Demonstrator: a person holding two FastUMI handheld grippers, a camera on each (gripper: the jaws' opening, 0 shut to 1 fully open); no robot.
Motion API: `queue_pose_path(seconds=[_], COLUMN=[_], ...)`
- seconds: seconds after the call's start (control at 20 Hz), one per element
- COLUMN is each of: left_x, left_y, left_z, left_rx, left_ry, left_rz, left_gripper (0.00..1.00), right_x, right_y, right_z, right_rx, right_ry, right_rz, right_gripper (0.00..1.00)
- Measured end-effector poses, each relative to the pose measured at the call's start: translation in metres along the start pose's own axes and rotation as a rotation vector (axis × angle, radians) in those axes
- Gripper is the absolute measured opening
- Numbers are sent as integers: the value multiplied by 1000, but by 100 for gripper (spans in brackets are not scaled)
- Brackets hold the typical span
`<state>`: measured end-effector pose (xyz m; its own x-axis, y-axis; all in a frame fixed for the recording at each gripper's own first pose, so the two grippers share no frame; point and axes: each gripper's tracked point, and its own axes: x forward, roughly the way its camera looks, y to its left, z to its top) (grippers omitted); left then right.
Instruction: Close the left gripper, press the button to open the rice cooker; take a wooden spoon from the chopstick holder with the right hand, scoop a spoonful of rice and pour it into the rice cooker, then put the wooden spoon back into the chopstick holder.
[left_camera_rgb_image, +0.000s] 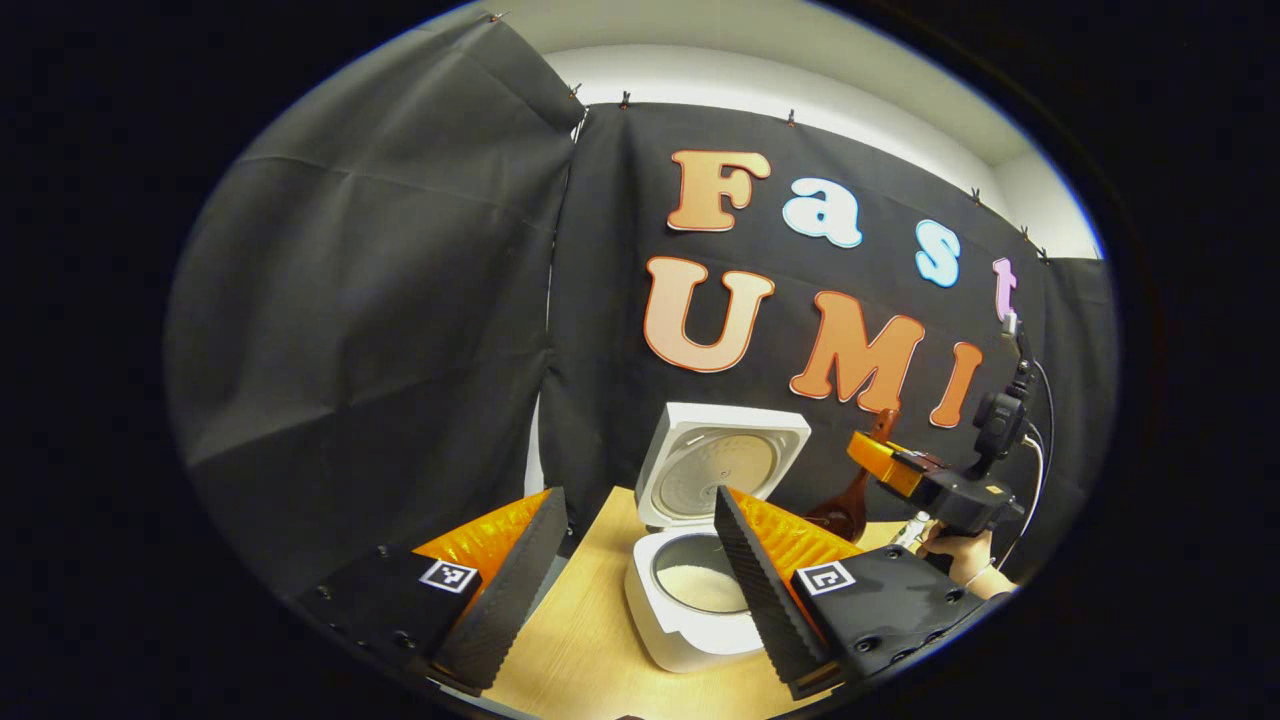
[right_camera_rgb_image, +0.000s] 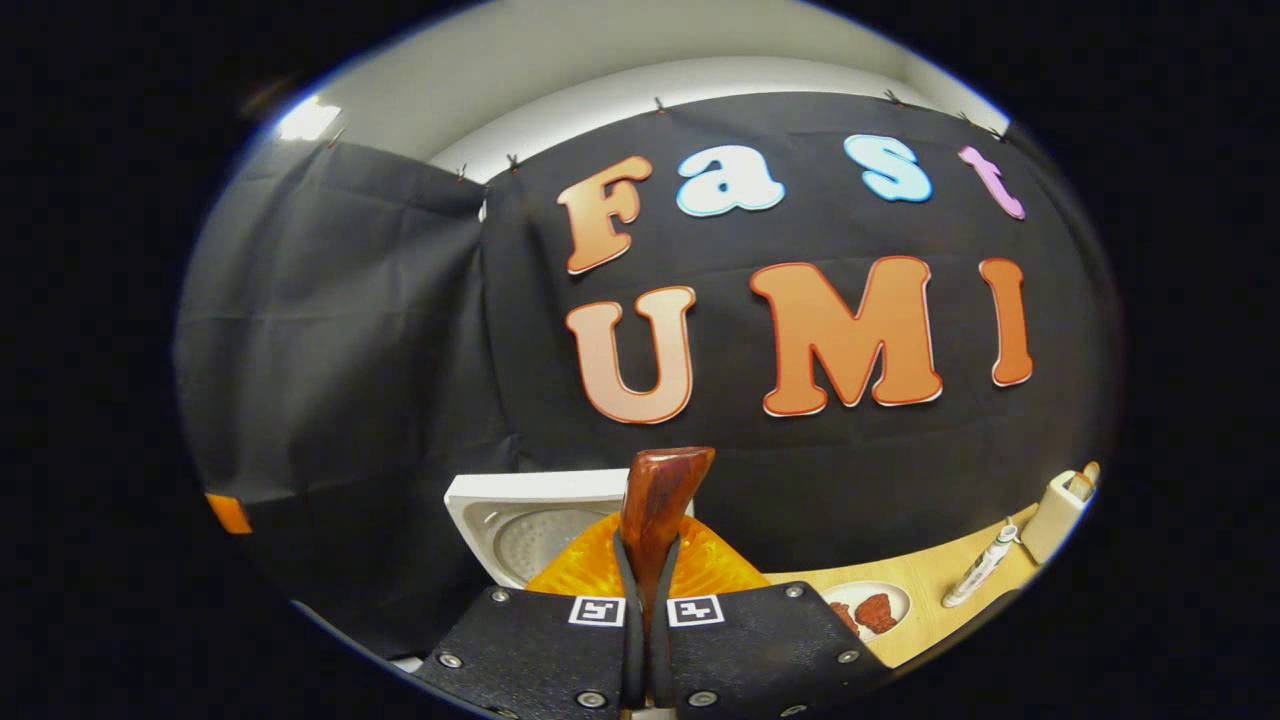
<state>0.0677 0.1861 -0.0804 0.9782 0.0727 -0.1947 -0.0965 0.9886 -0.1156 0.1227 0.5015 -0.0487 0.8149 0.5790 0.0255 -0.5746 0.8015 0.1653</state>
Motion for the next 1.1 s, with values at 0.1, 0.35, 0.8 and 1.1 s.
queue_pose_path(seconds=[0.1, 0.35, 0.8, 1.1], left_x=[-1, -5, -14, -15], left_y=[-1, -14, -64, -89], left_z=[2, 6, 3, 0], left_rx=[12, -3, 11, 25], left_ry=[-6, -19, -21, -21], left_rz=[4, -12, -68, -66], left_gripper=[100, 100, 100, 100], right_x=[-15, -63, -169, -239], right_y=[-26, -100, -249, -331], right_z=[7, 23, 8, -45], right_rx=[37, 84, 134, 204], right_ry=[-6, -42, -35, 22], right_rz=[-42, -161, -402, -564], right_gripper=[1, 1, 1, 1])
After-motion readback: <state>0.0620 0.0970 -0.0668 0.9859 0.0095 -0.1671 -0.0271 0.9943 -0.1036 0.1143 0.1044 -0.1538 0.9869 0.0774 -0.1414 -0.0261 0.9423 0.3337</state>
